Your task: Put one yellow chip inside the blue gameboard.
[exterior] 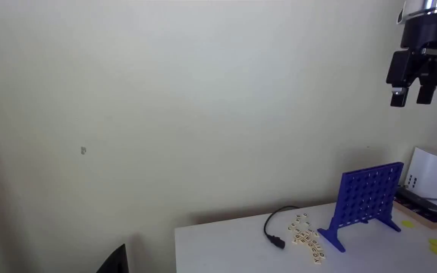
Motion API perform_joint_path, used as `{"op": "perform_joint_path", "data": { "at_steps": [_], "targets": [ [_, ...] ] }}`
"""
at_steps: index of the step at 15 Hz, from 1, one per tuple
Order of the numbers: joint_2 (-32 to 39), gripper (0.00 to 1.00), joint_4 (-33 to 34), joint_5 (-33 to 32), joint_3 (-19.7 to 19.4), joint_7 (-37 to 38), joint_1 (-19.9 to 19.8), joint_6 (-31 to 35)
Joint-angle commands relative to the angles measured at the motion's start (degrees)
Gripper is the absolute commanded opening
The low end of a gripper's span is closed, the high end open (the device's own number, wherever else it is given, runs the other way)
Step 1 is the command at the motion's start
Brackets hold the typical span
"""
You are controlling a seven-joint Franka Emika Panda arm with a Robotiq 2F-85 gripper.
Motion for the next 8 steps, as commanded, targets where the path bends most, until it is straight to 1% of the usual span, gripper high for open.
{"op": "perform_joint_path", "data": {
  "at_steps": [1,7,8],
  "targets": [
    [0.0,1.00,0.1,0.1,0.1,0.0,-0.1,-0.1],
    [0.0,1.00,0.1,0.1,0.1,0.0,-0.1,-0.1],
    [0.8,1.00,0.3,0.3,-0.6,-0.5,-0.3,-0.3]
  ]
}}
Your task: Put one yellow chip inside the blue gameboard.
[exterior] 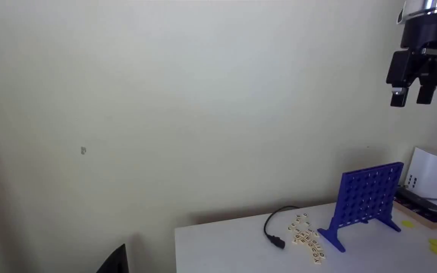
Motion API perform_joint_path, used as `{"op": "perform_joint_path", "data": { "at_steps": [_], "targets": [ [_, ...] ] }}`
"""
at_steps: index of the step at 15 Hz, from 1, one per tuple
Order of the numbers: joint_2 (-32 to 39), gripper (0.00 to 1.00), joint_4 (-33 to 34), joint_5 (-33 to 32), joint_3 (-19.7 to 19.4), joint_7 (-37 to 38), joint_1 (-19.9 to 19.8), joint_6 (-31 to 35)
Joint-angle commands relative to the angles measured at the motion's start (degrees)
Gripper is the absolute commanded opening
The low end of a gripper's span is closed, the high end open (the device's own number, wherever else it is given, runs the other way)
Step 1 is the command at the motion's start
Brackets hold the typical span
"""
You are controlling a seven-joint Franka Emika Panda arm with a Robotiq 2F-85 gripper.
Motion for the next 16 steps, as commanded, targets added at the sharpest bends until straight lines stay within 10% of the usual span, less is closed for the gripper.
{"op": "perform_joint_path", "data": {
  "at_steps": [1,16],
  "targets": [
    [1.3,1.00,0.1,0.4,-1.7,-0.4,-1.3,0.0],
    [6.5,1.00,-13.1,-1.6,-12.7,-0.8,-15.5,27.4]
  ]
}}
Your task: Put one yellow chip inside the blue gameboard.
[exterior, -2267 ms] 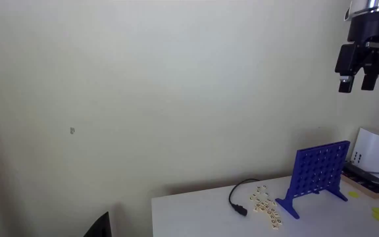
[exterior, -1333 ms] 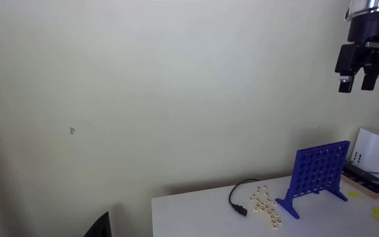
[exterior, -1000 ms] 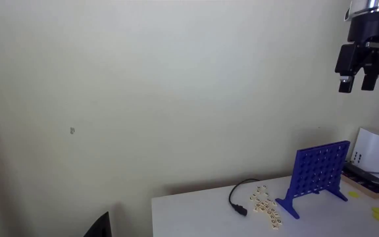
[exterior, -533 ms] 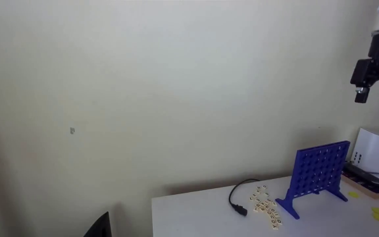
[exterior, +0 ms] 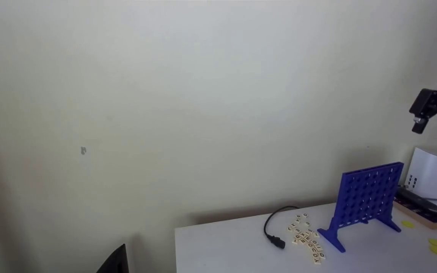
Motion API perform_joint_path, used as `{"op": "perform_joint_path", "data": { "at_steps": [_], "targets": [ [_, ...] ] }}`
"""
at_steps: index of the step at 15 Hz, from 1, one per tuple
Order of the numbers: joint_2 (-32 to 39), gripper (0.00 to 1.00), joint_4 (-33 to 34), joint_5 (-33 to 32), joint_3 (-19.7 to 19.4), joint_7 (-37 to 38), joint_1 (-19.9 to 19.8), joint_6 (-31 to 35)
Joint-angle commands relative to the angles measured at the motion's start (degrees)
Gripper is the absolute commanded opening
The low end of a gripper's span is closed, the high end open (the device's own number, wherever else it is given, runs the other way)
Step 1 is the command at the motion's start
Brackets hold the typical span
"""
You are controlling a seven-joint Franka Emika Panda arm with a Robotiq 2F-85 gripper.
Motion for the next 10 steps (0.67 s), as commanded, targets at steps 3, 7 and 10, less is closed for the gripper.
{"op": "perform_joint_path", "data": {
  "at_steps": [3,7,10],
  "targets": [
    [4.5,1.00,-4.1,-1.3,-4.6,-2.5,-5.3,7.4],
    [9.1,1.00,-3.0,-0.8,-8.8,-4.1,-9.1,9.1],
    [8.0,1.00,-3.4,-0.2,-8.6,-4.0,-9.2,8.1]
  ]
}}
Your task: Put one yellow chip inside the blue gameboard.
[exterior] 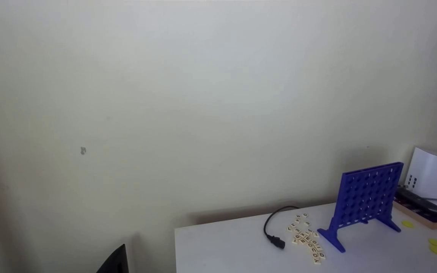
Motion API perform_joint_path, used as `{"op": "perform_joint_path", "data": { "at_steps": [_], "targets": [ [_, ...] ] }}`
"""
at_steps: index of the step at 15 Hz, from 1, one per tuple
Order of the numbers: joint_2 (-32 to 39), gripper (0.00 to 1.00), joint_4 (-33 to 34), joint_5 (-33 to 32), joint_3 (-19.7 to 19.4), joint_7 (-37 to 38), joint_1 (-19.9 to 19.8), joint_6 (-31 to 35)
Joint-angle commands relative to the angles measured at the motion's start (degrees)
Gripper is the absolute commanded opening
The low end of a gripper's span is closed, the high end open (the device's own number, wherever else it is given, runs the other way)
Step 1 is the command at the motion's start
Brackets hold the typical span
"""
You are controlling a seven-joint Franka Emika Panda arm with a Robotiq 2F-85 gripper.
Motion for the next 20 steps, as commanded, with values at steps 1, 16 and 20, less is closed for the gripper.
{"op": "perform_joint_path", "data": {
  "at_steps": [1,16,20],
  "targets": [
    [0.3,1.00,0.1,0.1,0.2,0.0,-0.3,-0.1],
    [17.9,1.00,5.4,2.9,-1.5,-12.6,4.9,13.2],
    [26.0,1.00,9.3,-1.3,0.3,-16.0,4.9,14.6]
  ]
}}
